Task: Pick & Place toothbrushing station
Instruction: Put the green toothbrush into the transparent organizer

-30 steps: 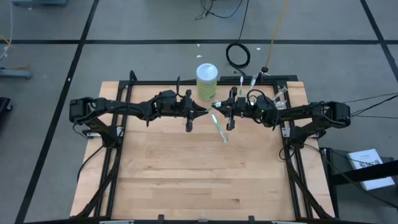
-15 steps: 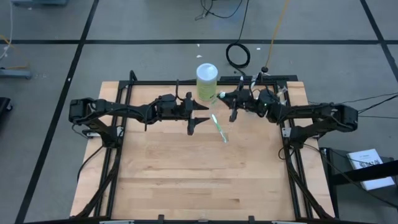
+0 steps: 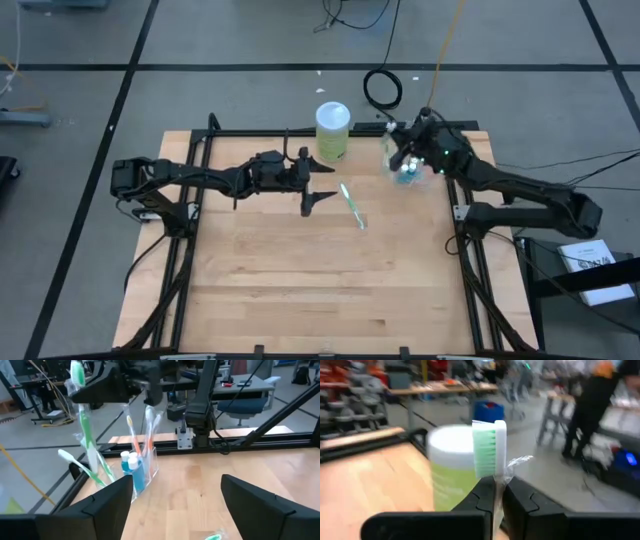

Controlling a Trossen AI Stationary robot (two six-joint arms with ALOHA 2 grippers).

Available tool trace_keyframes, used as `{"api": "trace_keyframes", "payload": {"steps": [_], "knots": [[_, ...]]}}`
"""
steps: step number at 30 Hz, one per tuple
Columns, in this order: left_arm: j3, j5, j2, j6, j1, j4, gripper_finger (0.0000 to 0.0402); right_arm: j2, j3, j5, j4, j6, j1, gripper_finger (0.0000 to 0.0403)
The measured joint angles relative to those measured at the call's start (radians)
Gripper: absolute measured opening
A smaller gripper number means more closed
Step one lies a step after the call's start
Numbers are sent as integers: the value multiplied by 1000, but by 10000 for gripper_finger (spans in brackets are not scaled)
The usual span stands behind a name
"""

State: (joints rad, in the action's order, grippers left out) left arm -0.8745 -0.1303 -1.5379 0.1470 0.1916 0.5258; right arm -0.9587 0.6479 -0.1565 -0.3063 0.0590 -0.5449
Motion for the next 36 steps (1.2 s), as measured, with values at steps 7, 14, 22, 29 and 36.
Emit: {"api": "trace_keyframes", "payload": {"steps": [7, 14, 22, 29, 36], "knots": [[0, 2, 0, 5, 15, 0, 305, 26, 0, -14, 217, -78, -85, 9], [0, 3, 0, 2, 18, -13, 304, -72, 0, -19, 214, -78, -92, 9], [0, 8, 0, 2, 18, -32, 298, -179, 0, -23, 201, -130, -92, 14], [0, 9, 0, -3, 18, -33, 300, -228, 0, -23, 199, -169, -90, 12], [0, 9, 0, -12, 18, -36, 295, -248, 0, -26, 194, -172, -91, 15]]}}
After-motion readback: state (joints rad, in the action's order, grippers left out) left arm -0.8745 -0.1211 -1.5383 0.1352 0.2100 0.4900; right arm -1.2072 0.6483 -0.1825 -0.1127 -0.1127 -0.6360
